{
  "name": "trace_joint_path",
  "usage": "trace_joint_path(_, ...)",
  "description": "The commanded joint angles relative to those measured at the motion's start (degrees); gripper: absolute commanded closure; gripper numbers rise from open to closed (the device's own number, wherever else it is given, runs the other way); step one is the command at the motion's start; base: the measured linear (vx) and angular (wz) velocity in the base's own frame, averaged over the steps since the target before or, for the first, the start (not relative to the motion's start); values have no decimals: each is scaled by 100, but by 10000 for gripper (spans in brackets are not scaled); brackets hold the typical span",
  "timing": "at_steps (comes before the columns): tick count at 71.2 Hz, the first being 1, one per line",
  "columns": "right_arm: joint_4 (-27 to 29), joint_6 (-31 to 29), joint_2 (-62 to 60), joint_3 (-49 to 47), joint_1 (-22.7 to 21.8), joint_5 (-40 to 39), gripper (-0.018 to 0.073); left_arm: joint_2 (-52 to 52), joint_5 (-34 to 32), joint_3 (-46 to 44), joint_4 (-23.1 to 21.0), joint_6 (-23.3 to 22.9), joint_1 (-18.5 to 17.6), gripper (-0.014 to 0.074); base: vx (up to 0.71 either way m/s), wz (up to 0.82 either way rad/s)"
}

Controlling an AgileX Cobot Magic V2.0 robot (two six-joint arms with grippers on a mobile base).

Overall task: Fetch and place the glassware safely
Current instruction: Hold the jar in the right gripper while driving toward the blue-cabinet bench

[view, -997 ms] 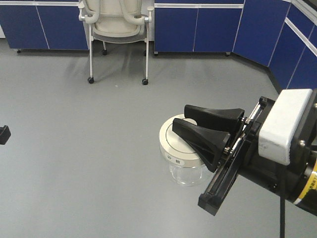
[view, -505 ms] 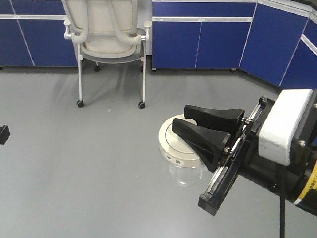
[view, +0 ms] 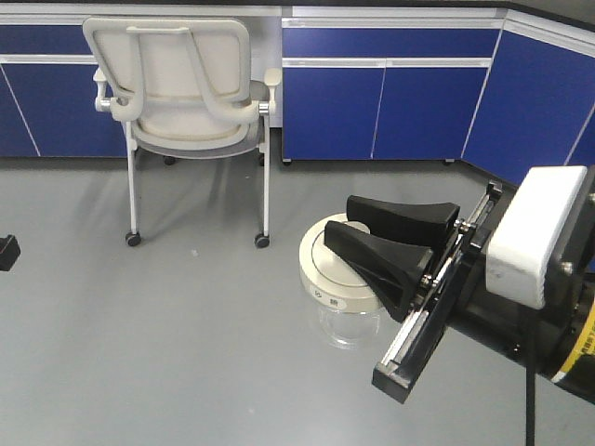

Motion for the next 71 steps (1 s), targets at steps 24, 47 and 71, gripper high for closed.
trace_joint_path(24, 144, -16, -93, -173, 11, -440, 563, -52, -380, -137, -36, -16, -36, 603, 40, -7)
trace_joint_path(47, 144, -16, -93, -173, 11, -440, 563, -52, -375, -137, -36, -16, -36, 603, 30, -42)
trace_joint_path(71, 144, -16, -93, -173, 11, -440, 563, -52, -375, -137, -36, -16, -36, 603, 21, -73)
